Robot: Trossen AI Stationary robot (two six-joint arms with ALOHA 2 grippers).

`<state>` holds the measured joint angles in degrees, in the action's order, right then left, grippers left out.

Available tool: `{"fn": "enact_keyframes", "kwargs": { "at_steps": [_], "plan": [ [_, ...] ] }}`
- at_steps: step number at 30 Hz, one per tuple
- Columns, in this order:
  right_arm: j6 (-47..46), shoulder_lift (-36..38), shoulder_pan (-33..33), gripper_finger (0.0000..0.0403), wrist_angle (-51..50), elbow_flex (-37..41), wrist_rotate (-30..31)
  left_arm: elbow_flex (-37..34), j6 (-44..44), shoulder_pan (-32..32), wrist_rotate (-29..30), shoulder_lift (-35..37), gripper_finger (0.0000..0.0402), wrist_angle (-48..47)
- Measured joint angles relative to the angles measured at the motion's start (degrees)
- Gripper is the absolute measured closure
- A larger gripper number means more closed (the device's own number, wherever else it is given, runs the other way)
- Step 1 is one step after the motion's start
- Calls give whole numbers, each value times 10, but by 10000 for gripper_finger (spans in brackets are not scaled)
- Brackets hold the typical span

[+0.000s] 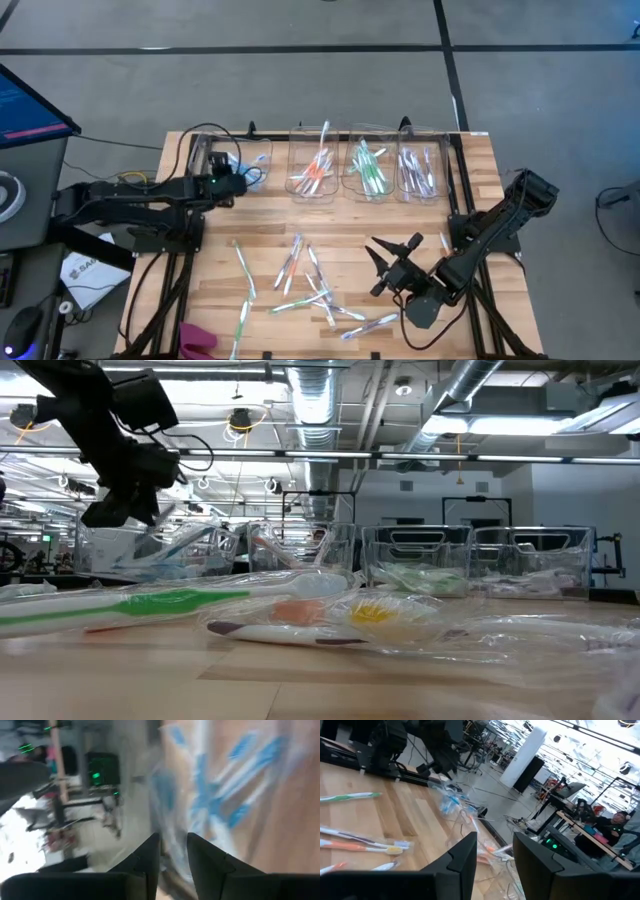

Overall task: Pick & Place Toothbrushes
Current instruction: Put the blue toothbrush into the left transparent bin, then put the violet toothbrush into the right transparent bin

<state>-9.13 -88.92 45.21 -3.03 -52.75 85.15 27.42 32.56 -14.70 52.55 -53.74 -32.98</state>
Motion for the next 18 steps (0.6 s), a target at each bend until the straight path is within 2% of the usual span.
{"fn": "enact_keyframes", "kwargs": {
  "at_steps": [2,10,18],
  "plan": [
    [0,0,0,283,0,0,-7,0,-1,0,-16,-11,311,-1],
    [0,0,0,283,0,0,-18,0,-17,0,-15,-20,311,0],
    [1,0,0,283,0,0,-18,3,-18,18,15,-9,311,0]
  ]
}}
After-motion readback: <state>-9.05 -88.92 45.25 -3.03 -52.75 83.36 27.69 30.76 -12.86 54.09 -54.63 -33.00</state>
